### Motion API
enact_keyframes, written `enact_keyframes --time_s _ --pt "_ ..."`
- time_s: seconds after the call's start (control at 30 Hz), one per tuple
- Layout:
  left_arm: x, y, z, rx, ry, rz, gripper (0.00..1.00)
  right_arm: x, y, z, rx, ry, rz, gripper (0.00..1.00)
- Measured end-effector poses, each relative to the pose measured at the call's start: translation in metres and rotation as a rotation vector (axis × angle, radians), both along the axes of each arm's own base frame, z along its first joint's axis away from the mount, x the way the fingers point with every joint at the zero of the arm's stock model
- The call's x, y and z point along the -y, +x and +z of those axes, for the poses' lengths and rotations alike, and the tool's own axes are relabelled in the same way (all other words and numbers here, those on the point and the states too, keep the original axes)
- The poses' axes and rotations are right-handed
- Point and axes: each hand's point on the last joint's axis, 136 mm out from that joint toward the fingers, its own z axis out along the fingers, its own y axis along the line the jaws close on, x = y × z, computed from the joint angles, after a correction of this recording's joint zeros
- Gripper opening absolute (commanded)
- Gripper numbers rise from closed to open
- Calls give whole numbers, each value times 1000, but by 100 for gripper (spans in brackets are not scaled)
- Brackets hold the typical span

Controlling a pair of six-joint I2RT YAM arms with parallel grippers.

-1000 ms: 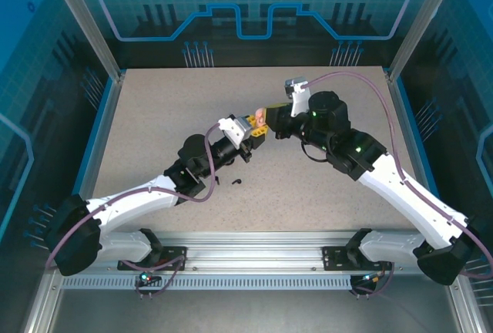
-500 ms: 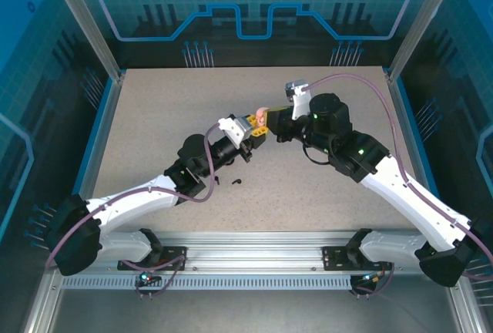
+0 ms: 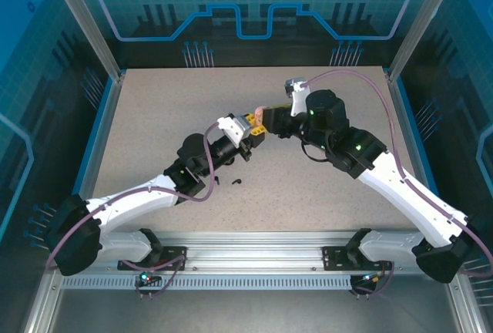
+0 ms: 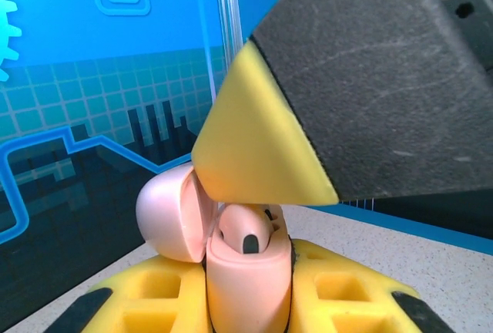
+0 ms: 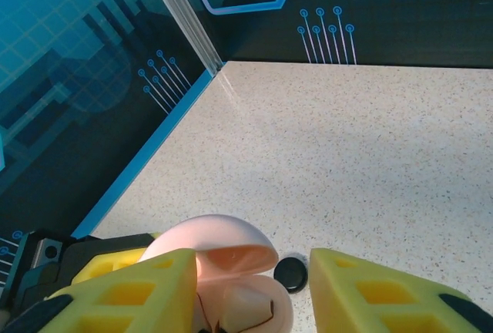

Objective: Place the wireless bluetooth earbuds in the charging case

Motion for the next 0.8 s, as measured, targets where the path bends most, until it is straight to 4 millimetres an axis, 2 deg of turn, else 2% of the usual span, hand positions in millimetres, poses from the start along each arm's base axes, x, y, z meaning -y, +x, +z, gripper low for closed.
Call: enact_keyframes --time_s 0.17,0.27,0.43,0.57,0.7,0.8 --pt "-1 0 6 15 -17 6 0 4 4 9 -6 22 -23 61" --pt "-2 0 7 20 -21 6 0 12 6 21 7 45 -45 62" --pt "-2 0 7 19 -21 6 0 39 8 39 14 65 -98 63" --pt "-1 0 5 15 -16 2 0 53 18 46 -17 54 -123 63" --pt "2 -2 -3 -5 8 -16 0 43 39 36 -87 5 -99 62" --pt "4 -3 -8 -21 21 -30 0 28 56 14 -162 -46 -65 61"
